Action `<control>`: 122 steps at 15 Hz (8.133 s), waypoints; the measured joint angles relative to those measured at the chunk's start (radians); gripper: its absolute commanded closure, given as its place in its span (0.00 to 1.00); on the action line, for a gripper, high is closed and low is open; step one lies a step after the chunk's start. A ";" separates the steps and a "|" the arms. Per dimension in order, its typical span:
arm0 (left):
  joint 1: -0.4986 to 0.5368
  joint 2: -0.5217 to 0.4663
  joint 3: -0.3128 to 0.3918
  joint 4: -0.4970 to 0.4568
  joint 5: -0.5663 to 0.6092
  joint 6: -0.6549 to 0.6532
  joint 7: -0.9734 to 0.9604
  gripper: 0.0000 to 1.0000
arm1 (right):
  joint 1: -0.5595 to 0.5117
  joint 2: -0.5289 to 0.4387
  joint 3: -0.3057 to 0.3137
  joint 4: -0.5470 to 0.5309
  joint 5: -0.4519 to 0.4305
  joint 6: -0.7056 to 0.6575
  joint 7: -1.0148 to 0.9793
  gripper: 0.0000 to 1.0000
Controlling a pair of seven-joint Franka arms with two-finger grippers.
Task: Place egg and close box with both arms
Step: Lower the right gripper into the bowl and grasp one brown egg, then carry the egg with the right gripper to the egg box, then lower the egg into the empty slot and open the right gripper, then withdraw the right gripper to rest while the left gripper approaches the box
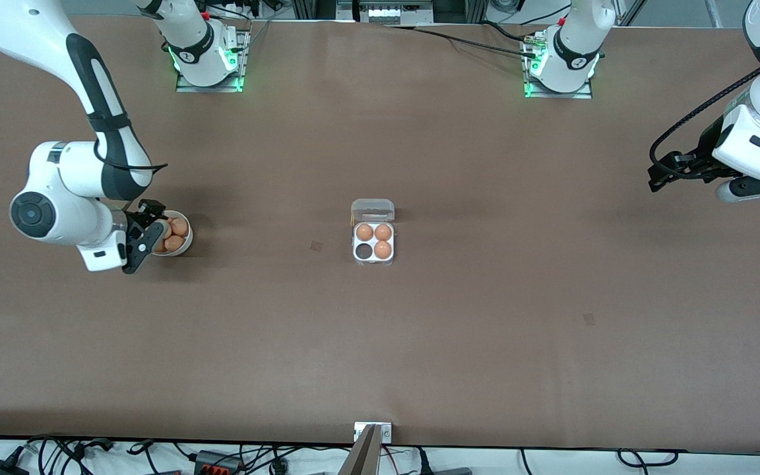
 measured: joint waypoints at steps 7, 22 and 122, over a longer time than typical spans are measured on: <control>0.000 0.000 0.000 0.000 0.000 0.000 0.000 0.00 | 0.001 -0.009 0.000 -0.052 0.000 0.092 -0.131 0.16; 0.000 0.000 0.000 0.000 0.000 -0.003 0.000 0.00 | 0.002 -0.012 0.000 -0.067 -0.002 0.091 -0.193 0.76; -0.327 0.190 -0.013 0.199 -0.141 -0.162 -0.078 0.99 | -0.018 -0.156 -0.015 0.632 0.017 -0.545 0.988 0.00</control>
